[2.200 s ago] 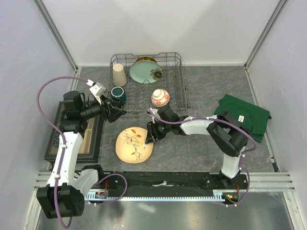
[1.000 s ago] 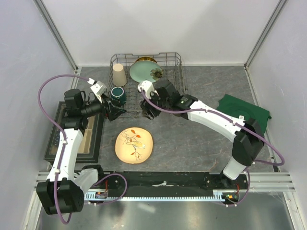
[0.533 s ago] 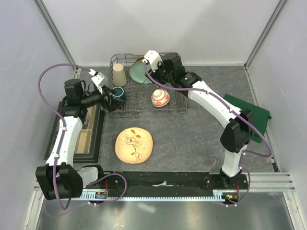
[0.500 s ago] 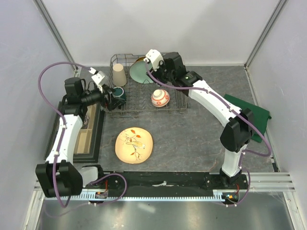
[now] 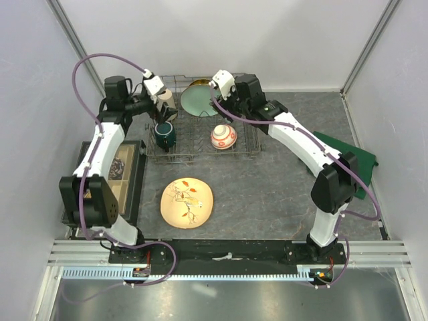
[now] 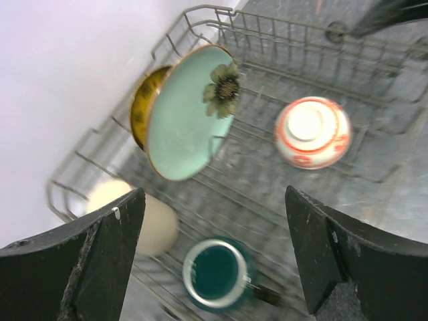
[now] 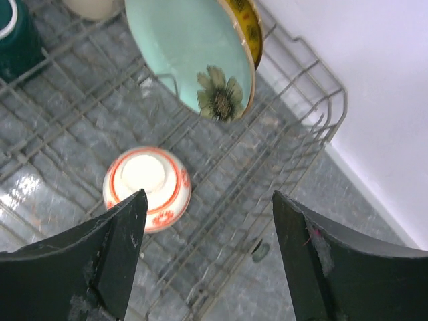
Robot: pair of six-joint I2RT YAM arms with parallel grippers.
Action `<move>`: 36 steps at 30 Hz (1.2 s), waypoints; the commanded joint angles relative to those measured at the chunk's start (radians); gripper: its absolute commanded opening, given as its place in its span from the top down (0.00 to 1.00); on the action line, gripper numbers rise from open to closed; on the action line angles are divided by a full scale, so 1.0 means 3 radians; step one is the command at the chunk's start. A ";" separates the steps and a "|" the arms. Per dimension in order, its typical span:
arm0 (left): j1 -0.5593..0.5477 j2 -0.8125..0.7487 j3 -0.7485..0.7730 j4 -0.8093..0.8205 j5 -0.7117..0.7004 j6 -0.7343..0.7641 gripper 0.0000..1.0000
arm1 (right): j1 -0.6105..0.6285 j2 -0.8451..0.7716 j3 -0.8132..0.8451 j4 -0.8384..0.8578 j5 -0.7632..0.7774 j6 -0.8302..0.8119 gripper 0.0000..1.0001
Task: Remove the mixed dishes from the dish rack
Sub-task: Pick up the plate from the dish rack.
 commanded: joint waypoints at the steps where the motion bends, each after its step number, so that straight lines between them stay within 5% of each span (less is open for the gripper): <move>1: -0.0156 0.0371 0.0471 0.0092 -0.0126 0.0722 0.08 | -0.0013 -0.0328 -0.0314 -0.0071 0.0024 0.0090 0.17; 21: -0.0223 0.2023 0.2128 -0.0255 0.0390 0.2057 0.08 | -0.0105 -0.0594 -0.1103 -0.0209 -0.0181 0.0223 0.16; 36: -0.0233 0.2585 0.2465 -0.0440 0.0656 0.2334 0.09 | -0.0116 -0.0809 -0.1405 -0.0496 -0.0145 0.0090 0.16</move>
